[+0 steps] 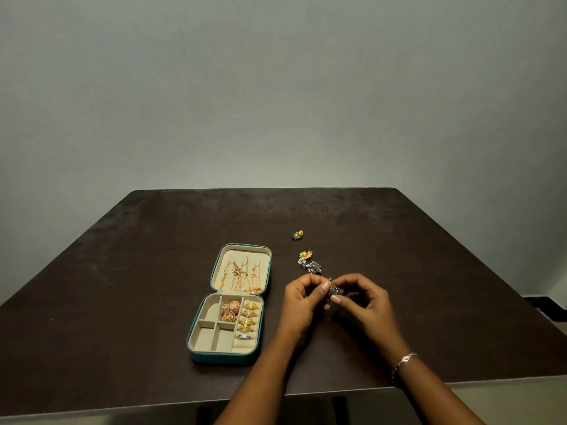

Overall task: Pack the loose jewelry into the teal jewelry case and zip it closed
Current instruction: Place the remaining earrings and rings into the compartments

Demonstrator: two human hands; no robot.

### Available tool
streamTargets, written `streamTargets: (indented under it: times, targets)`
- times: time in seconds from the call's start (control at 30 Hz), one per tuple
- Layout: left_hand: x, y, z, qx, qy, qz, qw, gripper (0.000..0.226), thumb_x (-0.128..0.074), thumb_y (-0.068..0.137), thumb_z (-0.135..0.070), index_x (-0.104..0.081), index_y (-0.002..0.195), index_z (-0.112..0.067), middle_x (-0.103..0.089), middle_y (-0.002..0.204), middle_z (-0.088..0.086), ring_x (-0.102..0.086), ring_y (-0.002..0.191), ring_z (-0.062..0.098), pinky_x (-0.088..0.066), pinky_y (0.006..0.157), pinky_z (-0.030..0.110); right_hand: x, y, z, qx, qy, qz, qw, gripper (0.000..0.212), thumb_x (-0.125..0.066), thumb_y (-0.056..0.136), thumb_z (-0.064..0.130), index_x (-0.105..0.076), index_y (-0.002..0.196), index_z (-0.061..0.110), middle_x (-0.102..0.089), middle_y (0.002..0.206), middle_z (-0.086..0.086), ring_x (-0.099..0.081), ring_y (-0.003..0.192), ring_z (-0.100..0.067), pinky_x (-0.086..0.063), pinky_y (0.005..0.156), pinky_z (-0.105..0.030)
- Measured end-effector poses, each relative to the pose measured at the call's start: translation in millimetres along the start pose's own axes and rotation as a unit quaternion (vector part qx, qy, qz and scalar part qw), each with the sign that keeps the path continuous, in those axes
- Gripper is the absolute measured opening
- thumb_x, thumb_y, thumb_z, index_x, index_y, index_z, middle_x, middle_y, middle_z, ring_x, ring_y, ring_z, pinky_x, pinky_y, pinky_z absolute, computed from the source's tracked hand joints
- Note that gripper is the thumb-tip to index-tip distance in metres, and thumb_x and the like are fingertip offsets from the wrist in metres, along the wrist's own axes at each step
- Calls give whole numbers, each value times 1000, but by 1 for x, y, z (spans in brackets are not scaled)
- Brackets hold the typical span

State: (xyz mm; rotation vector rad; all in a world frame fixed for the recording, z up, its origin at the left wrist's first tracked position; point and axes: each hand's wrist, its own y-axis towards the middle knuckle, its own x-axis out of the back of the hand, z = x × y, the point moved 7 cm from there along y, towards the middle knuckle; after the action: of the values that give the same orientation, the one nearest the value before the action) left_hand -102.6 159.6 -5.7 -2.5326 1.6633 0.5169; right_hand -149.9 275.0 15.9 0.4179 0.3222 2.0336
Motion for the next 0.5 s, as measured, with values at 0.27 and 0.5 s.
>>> streamTargets:
  times: [0.27,0.5]
  targets:
    - [3,-4,-2,-47,33,-24,998,15,-65,78,7,-62,77,-8,-65,63,-2,-60,61,5,-49,57,18,-1,1,1,11,27,4,1000,10,-70,73,-4,-65,79,3,-66,77,-10,-63,73,-15,-52,67,-25]
    - [18,-3,-3,-55,18,-131,990,19,-53,88,3,-52,80,-14,-61,74,4,-57,66,1,-45,53,16,5,40,1,22,-134,9,991,27,-56,85,-3,-67,79,21,-68,82,6,-62,80,-6,-48,73,-22]
